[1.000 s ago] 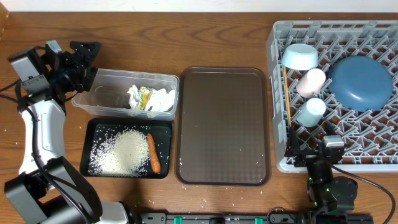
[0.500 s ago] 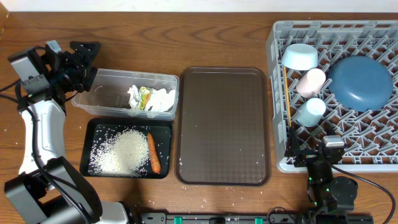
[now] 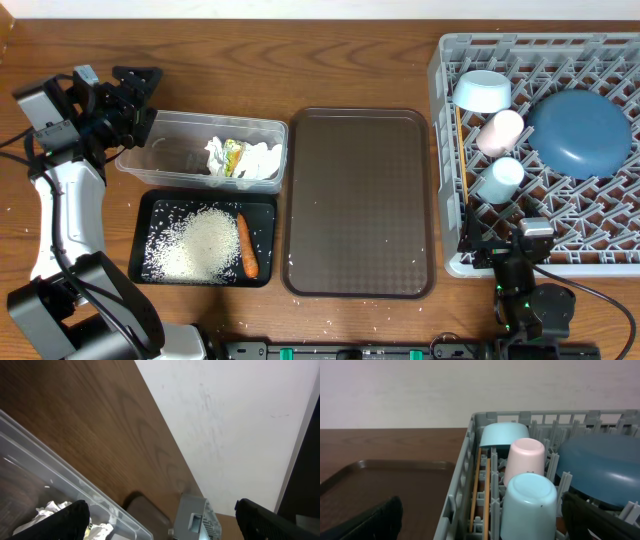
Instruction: Sort waste into correct bins and load items into the dishwasher rack
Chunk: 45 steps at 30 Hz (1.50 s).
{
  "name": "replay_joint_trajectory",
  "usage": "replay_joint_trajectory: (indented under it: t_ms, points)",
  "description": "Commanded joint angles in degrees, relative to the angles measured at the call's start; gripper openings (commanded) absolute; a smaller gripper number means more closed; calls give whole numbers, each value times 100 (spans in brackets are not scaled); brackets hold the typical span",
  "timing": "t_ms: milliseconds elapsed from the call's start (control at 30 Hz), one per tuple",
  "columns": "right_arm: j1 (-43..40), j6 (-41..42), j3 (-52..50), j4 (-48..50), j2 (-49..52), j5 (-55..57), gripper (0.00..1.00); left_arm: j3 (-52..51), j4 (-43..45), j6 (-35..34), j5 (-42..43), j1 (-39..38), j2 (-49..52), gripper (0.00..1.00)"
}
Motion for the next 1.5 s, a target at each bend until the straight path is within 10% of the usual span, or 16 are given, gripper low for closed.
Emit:
replay_joint_trajectory:
  t_ms: [0, 800, 1467]
  points:
    - [-96, 13, -11, -26, -50, 57, 99, -7, -2, 33, 28, -17, -131, 95]
    - [-96, 13, -11, -26, -50, 57, 99, -411, -2, 466, -876, -2225, -3204, 95]
    - [-96, 13, -11, -26, -50, 57, 99, -4474, 7, 903, -3012, -2636, -7066, 95]
